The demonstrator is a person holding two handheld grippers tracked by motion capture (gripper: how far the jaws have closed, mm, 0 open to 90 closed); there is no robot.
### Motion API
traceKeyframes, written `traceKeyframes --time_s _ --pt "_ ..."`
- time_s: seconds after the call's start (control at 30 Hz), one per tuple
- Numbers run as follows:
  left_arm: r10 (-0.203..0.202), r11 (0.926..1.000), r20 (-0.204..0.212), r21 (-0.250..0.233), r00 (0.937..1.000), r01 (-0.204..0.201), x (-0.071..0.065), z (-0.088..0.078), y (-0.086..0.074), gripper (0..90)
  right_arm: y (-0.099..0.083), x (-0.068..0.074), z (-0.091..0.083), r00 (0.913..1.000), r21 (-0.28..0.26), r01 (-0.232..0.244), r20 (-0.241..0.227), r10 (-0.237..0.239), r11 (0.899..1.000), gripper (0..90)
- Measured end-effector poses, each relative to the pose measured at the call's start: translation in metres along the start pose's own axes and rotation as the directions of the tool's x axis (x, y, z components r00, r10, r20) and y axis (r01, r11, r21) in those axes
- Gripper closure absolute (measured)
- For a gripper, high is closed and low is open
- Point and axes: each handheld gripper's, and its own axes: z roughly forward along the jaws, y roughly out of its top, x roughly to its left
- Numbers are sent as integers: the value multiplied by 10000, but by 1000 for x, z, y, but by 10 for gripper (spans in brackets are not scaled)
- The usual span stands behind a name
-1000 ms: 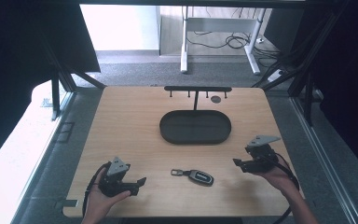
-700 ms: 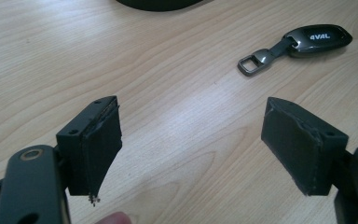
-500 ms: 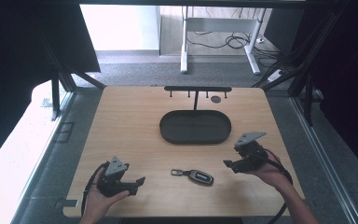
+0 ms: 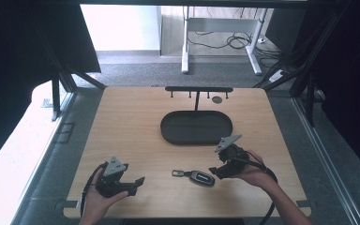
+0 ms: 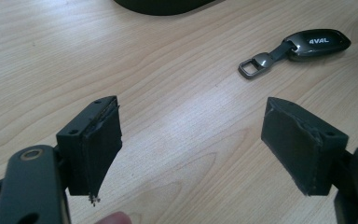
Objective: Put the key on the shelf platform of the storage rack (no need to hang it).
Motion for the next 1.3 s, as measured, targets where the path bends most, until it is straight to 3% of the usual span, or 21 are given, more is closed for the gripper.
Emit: traceKeyframes --time_s 0.5,0.93,1.3 --pt "-17 10000 19 -71 10000 17 1 -2 0 204 12 24 42 9946 1066 782 -767 -702 9912 335" --pt "26 10000 67 -43 10000 -26 -2 1 0 207 11 30 66 9894 1675 1247 -942 -1101 9779 414" --pt "41 10000 62 -14 10000 -41 -1 1 0 207 13 33 80 9886 2132 1340 -961 -1157 9678 470"
